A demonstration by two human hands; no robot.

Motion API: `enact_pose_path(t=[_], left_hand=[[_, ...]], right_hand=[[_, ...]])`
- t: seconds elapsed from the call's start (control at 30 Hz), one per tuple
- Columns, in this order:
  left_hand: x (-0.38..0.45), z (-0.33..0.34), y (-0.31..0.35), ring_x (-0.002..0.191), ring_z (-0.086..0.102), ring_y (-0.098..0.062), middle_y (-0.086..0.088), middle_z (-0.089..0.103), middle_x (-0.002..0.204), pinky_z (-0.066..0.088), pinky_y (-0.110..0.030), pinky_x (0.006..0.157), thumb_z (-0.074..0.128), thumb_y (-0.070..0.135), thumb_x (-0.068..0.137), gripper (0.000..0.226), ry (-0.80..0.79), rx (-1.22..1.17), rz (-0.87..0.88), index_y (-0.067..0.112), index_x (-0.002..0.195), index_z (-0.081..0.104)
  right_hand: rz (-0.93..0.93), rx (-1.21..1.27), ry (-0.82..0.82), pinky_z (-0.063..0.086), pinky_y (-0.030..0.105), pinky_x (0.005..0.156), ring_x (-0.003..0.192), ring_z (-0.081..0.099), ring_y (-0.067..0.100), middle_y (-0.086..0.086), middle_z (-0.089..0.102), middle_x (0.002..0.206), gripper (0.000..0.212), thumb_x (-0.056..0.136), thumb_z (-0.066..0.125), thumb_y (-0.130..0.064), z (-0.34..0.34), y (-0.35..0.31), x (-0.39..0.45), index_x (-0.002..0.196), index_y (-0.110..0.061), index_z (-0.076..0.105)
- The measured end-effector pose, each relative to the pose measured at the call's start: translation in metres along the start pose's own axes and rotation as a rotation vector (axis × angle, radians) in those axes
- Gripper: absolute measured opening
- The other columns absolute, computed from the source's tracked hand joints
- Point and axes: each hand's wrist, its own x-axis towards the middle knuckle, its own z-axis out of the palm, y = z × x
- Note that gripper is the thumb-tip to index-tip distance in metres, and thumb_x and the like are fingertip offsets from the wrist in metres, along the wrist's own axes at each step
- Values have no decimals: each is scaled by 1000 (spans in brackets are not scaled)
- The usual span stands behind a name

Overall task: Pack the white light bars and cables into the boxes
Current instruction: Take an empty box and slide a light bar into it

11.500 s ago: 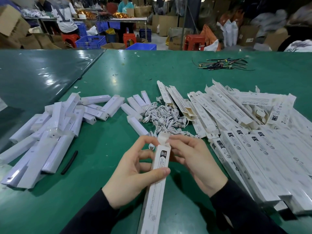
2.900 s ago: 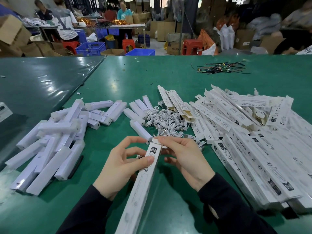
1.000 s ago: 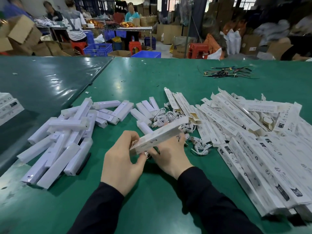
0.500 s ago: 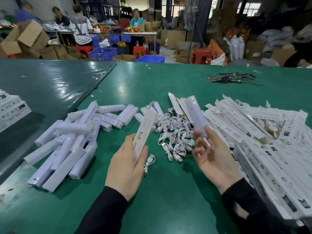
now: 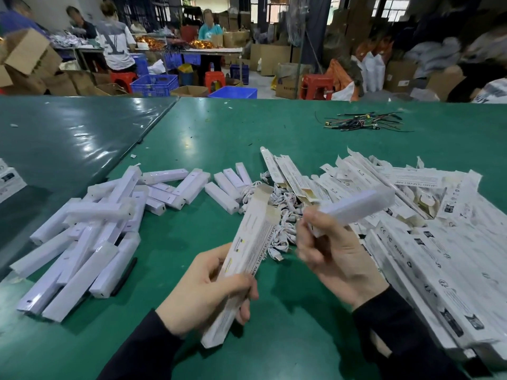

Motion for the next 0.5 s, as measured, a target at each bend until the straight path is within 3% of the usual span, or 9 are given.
enact_pose_path(t=[0.07, 0.2, 0.3, 0.43, 0.5], left_hand=[[0, 1, 0, 39, 55, -25, -23, 59, 62, 46, -26, 42, 70, 21, 64, 16, 7, 30, -26, 17, 78, 63], [0, 1, -1, 36, 50, -22, -18, 59, 60, 44, -25, 41, 66, 14, 75, 13, 32, 124, -19, 26, 77, 65], [0, 2, -2, 37, 49, -22, -13, 59, 60, 43, -26, 41, 71, 26, 71, 14, 78, 158, 3, 23, 83, 65], [2, 5, -4, 50, 54, -21, -3, 63, 69, 48, -29, 44, 79, 36, 60, 30, 284, 227, 144, 24, 85, 67], [3, 7, -3, 65, 63, -12, 0, 72, 84, 53, -24, 56, 81, 33, 60, 33, 317, 268, 245, 29, 90, 69]], right_hand=[[-67, -83, 41, 27, 16, 35, 29, 30, 7, -3, 45, 43, 35, 61, 89, -32, 3, 0, -1, 74, -16, 60], [-100, -372, 176, 32, 18, 39, 37, 36, 12, 4, 48, 45, 50, 73, 58, -66, 6, 3, -1, 67, -16, 63], [0, -484, 183, 38, 20, 52, 54, 50, 13, 6, 65, 63, 73, 71, 39, -80, 6, 3, 2, 70, -17, 75], [109, -619, 168, 42, 33, 83, 97, 64, 14, -9, 76, 96, 69, 68, 36, -79, 8, 12, 5, 90, -30, 79], [192, -614, 101, 43, 31, 83, 99, 65, 9, -13, 75, 99, 69, 65, 38, -80, 17, 22, 3, 93, -31, 78]])
